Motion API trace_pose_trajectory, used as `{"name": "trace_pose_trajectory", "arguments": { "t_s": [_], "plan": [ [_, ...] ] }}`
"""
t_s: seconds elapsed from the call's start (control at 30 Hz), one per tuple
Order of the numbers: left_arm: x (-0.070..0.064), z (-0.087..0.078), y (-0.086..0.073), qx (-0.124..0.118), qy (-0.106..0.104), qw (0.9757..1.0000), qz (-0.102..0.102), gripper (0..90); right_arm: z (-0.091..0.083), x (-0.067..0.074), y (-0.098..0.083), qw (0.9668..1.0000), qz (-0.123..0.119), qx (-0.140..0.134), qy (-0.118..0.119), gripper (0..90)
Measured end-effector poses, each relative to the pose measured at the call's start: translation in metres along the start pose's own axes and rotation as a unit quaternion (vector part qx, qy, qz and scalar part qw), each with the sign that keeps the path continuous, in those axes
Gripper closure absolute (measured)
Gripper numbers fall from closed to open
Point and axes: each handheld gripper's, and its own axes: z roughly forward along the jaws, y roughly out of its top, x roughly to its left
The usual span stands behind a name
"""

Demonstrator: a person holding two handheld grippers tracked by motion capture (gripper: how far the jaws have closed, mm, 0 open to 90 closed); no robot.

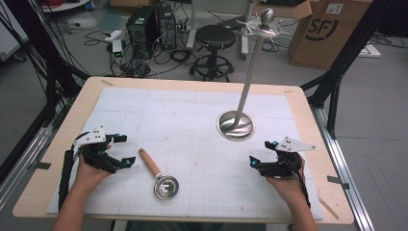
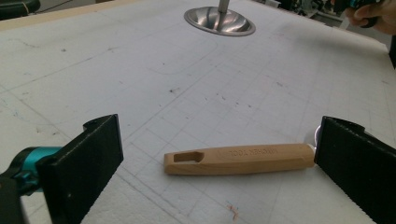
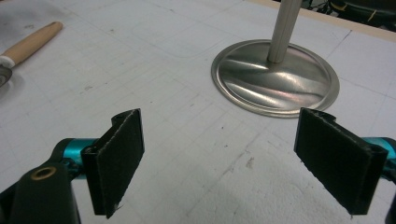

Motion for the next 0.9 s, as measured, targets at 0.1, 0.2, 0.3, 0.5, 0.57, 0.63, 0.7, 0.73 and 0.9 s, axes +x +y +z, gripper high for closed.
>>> {"name": "trace_pose_trajectory", "arguments": {
  "t_s": [0.1, 0.2, 0.3, 0.5, 0.57, 0.63, 0.7, 0.73, 0.9],
  "plan": [
    [0.0017, 0.0001, -0.0006, -0.001, 0.001, 1.0, -0.003, 1.7, -0.0002, -0.0011, -0.0006, 1.0, 0.001, 0.001, -0.001, 14.7],
    [0.0015, -0.0009, -0.0005, 0.002, 0.0, 1.0, -0.002, 1.7, 0.0007, -0.0013, -0.003, 1.0, 0.004, 0.007, -0.001, 14.7],
    [-0.0005, -0.0008, -0.0005, 0.009, -0.002, 1.0, 0.002, 1.7, 0.0026, -0.0015, -0.0031, 1.0, 0.002, 0.008, -0.002, 14.7],
    [0.0006, -0.0007, -0.0009, 0.014, -0.004, 0.9999, 0.007, 1.7, 0.0057, -0.0024, -0.0023, 0.9999, 0.001, 0.011, -0.001, 14.7],
    [0.0008, -0.0006, -0.0014, 0.017, -0.004, 0.9998, 0.005, 1.7, 0.0051, -0.002, -0.0024, 1.0, 0.002, 0.009, -0.001, 14.7],
    [-0.0001, 0.0008, -0.0015, 0.022, -0.005, 0.9997, 0.006, 1.7, 0.0054, -0.0023, -0.0024, 1.0, 0.003, 0.009, 0.002, 14.7],
    [-0.0001, 0.0009, -0.0014, 0.02, -0.004, 0.9998, 0.007, 1.7, 0.0059, -0.0022, -0.0025, 0.9999, 0.003, 0.01, 0.002, 14.7],
    [0.0003, 0.0005, -0.0012, 0.018, -0.004, 0.9998, 0.005, 1.7, 0.0069, -0.0019, -0.0027, 0.9999, 0.0, 0.013, 0.002, 14.8],
    [0.0, -0.0007, -0.0007, 0.017, -0.004, 0.9998, 0.008, 1.7, 0.0065, -0.0011, -0.0024, 0.9999, -0.003, 0.012, 0.002, 14.8]
  ]
}}
